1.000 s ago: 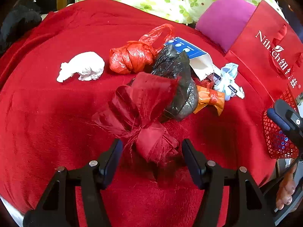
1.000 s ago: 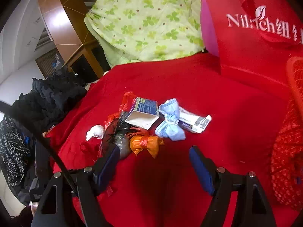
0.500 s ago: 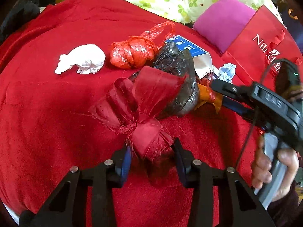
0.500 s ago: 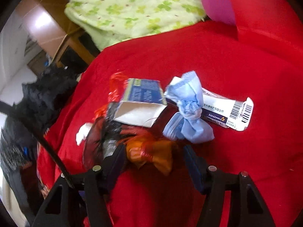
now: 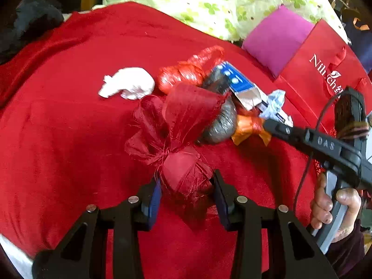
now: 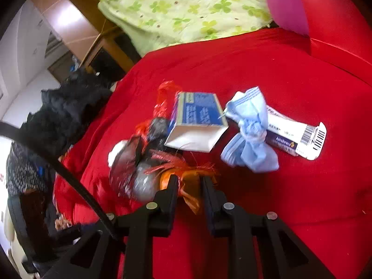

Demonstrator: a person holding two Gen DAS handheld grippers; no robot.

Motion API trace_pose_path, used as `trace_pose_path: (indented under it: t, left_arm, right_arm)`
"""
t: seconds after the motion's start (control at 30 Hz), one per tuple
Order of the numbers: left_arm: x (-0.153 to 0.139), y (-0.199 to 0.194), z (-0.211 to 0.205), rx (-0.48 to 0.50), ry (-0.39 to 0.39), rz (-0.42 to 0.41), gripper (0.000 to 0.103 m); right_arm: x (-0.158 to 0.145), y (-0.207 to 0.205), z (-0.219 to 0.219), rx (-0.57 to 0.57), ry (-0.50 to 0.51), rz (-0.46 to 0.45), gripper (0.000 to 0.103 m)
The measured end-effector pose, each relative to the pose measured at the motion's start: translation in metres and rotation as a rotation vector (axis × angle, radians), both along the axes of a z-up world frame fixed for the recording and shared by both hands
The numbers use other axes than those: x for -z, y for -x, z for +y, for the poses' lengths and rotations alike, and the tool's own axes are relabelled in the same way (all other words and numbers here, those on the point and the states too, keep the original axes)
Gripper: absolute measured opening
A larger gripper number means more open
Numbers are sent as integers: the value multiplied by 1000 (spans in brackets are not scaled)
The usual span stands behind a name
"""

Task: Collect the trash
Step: 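Grasp the orange candy with the right tool while the left holds the organza bag, then drop the orange candy into the basket with the right tool while the left carries the organza bag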

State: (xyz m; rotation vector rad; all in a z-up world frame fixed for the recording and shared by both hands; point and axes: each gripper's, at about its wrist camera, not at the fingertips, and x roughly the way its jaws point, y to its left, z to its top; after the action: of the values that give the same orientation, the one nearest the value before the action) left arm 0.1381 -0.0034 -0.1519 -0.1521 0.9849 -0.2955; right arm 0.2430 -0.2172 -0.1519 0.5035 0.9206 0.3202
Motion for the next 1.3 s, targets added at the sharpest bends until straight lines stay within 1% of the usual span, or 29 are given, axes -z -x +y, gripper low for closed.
trace_pose_path:
  t: [0.07, 0.13, 0.2, 0.23, 0.27, 0.3, 0.33, 0.4, 0.47, 0.53, 0.6, 0.67, 0.7, 0.77, 0.8, 0.83, 1.0, 1.1, 1.3]
  left_arm:
    - [-4, 5, 5, -9, -7, -17, 43]
    - [-5, 5, 10, -21, -5, -16, 43]
    - [-3, 3, 12, -33, -5, -10, 43]
    - [-2, 3, 13, -36, -3, -5, 43]
    - [-1, 2, 14, -38, 1, -2, 43]
    - [0, 1, 12, -38, 1, -1, 43]
    - [0, 1, 11, -36, 0, 0, 43]
    - [1, 2, 10, -29, 3, 2, 43]
    - [1, 2, 9, -23, 6, 1, 43]
    - [1, 2, 6, -14, 6, 2, 43]
    - [1, 4, 5, -4, 10, 2, 43]
    - [-1, 7, 5, 2, 10, -2, 43]
    - [-2, 8, 4, 4, 9, -4, 43]
    - [-3, 10, 4, 7, 12, -2, 43]
    - [-4, 11, 4, 8, 12, -3, 43]
    - [-5, 12, 3, 8, 9, -4, 43]
    - [-14, 17, -4, 18, 11, -20, 43]
    - [-21, 20, -10, 26, 11, -31, 43]
    - [-35, 24, -25, 48, 9, -49, 43]
  right_arm:
    - [0, 4, 0, -54, -23, 20, 22]
    - [-1, 8, 2, -84, -4, 30, 23]
    - [-4, 13, 0, -74, 20, 17, 24]
    - [-6, 13, -3, -58, 23, 13, 29]
    - [-6, 12, -5, -42, 23, 11, 37]
    - [-7, 12, -8, -16, 14, 6, 65]
    - [-8, 11, -10, 6, -1, -8, 85]
    - [-11, 10, -10, 21, -11, -49, 85]
    - [-13, 4, 2, 2, 45, -66, 82]
    - [-9, -3, 17, -35, 92, -68, 68]
    - [-1, -8, 31, -70, 152, -53, 62]
    - [7, -13, 47, -92, 259, -35, 55]
    - [8, -14, 50, -96, 279, -37, 52]
    - [4, -10, 52, -103, 288, -58, 46]
    - [1, -8, 53, -109, 286, -64, 37]
    - [-2, -4, 51, -108, 280, -72, 33]
    - [-19, 11, 39, -98, 256, -113, 31]
    - [-32, 23, 25, -82, 217, -142, 31]
    - [-67, 65, -3, -29, 186, -259, 31]
